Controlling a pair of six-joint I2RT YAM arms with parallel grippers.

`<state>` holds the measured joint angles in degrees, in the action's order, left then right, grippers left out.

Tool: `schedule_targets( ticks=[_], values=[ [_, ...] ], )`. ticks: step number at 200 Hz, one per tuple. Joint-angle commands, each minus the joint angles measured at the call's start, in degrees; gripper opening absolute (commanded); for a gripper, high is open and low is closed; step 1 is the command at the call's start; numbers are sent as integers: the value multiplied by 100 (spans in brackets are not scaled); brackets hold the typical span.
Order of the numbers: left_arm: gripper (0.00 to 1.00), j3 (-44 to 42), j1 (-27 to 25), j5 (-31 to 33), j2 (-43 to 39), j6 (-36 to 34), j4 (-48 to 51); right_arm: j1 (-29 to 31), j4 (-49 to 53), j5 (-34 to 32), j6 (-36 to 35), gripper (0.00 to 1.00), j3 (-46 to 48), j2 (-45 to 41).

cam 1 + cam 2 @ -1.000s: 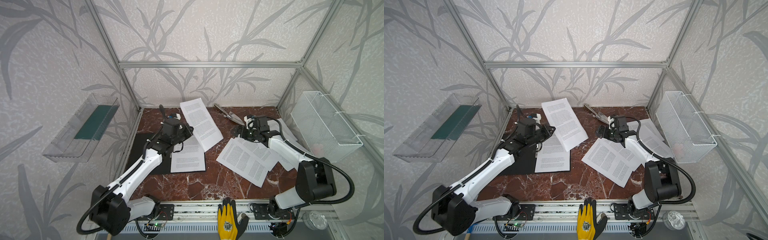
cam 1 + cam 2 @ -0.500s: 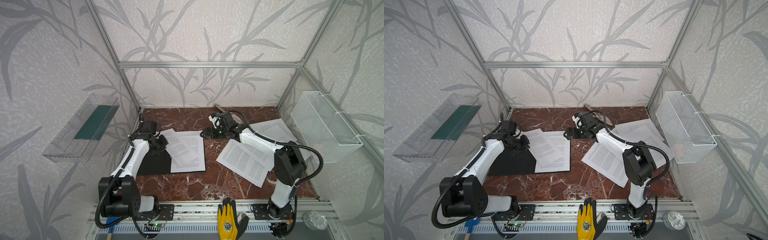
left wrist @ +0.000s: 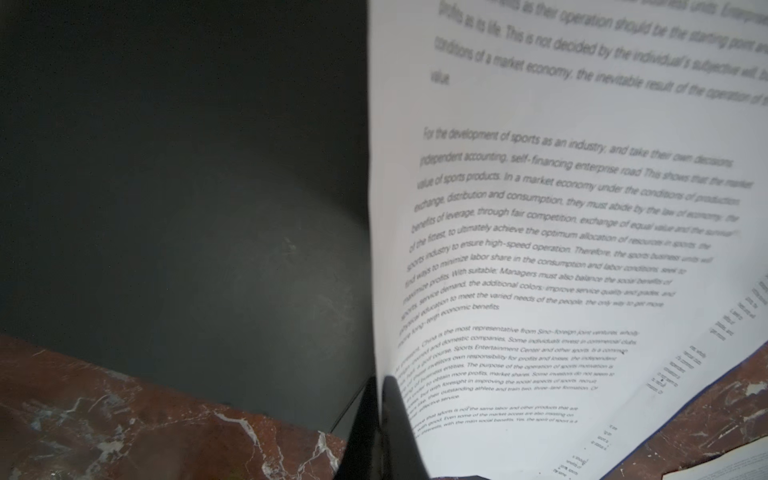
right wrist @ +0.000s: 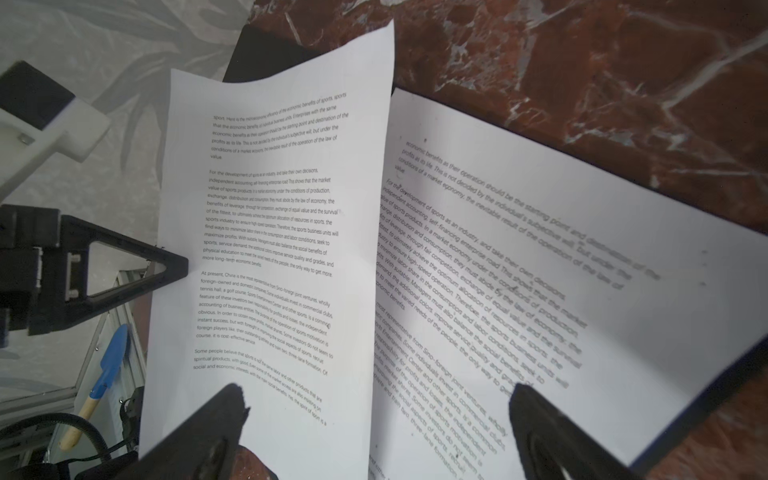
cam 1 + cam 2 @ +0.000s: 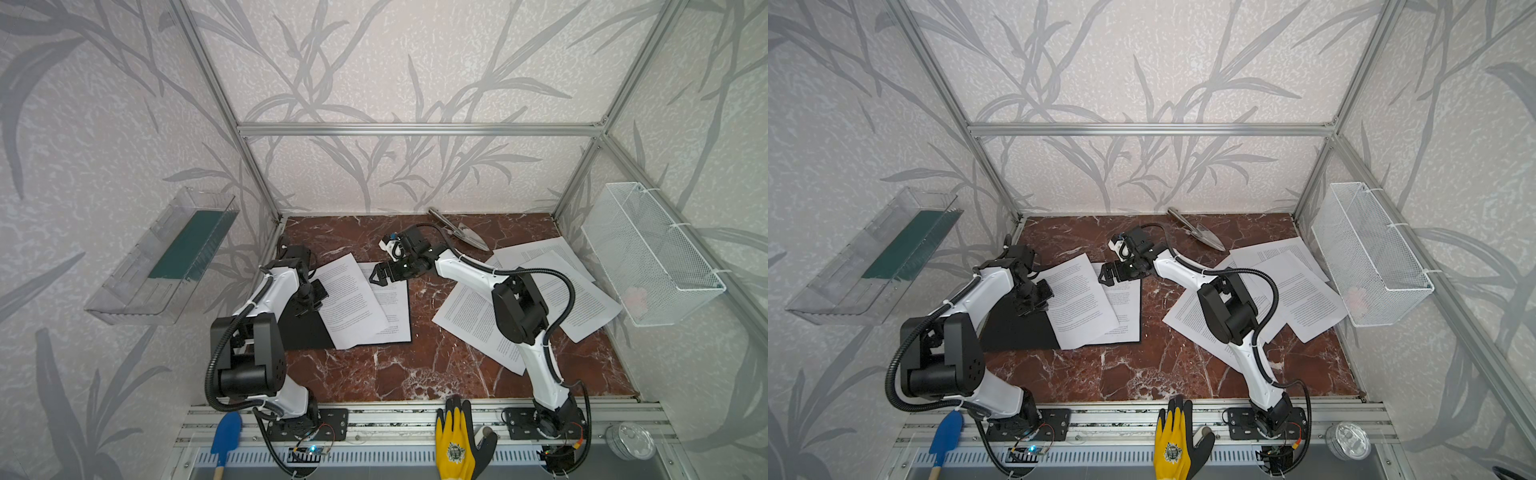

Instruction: Put the files into the folder

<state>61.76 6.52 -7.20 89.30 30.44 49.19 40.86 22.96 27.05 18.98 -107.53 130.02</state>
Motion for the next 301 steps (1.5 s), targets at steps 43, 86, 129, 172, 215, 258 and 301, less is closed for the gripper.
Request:
schedule_targets(
  ticks=[43, 86, 129, 172, 215, 258, 301],
  values=[
    [0, -84, 121, 63, 237, -3, 48, 322, 569, 501, -534, 99, -960, 941],
    [0, -58, 158, -11, 430, 13, 48, 438, 501, 743, -519, 91, -1163, 1148],
    [0, -54, 174, -34, 492, 1, 47, 449, 642, 991, -504, 78, -1588, 1457],
    [0, -49, 183, -61, 519, 1, 38, 449, 657, 1039, -465, 56, -1607, 1444],
    [0, -72, 200, -31, 475, 17, 26, 449, 595, 1129, -368, 32, -1590, 1395],
    [0, -60, 217, -200, 453, 19, -12, 449, 492, 1155, -281, 11, -1443, 1281],
    [5, -10, 294, -736, -219, -133, -260, 466, 764, 565, -235, 0, -1350, 907]
  ],
)
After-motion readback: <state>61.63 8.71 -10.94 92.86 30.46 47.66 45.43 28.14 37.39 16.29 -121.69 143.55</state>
